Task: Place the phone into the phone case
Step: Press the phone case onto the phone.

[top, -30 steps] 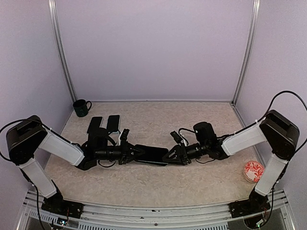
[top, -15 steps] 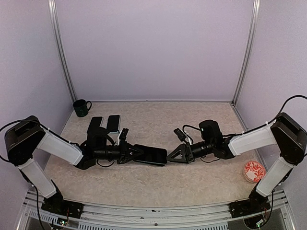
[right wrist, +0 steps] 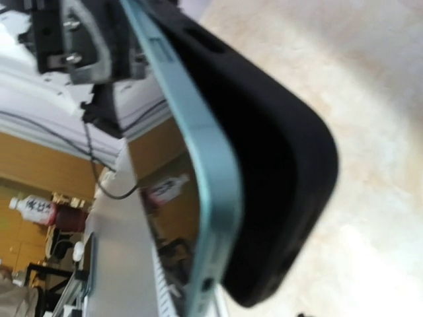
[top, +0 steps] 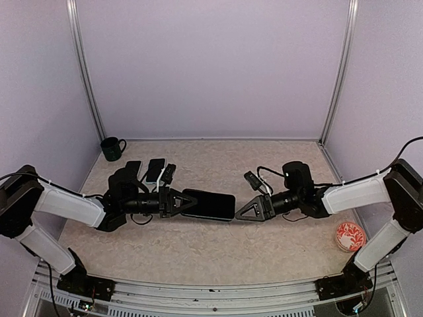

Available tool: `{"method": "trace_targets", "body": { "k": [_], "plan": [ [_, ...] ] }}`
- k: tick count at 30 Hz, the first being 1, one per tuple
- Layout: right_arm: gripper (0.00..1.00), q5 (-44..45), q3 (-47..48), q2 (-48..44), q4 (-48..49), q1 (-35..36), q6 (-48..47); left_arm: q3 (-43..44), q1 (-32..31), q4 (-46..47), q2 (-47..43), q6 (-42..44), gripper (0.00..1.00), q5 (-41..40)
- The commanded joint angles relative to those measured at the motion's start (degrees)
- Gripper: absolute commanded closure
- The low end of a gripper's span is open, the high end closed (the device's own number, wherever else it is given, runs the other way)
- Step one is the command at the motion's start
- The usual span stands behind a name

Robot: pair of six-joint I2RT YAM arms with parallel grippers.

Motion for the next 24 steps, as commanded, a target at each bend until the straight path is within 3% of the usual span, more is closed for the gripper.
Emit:
{"method": "trace_targets", "body": {
  "k": [1,18,24],
  "plan": [
    [0.47,-5.54,-1.28,-2.61,6.89,-0.53,1.08,-0.38,0.19,7.76,-1.47,0.65,1.0,3.96],
    [0.47,-7.05,-0.14,-2.91,5.39,-0.57,-0.61,-1.18,-0.69,14.35,-1.38,-1.33,1.0,7.23],
    [0.47,-8.68,-0.32,-3.37,9.5,-0.53,1.45,-1.1,-1.34,16.47,-0.23,-2.24,1.0,7.78]
  ]
}}
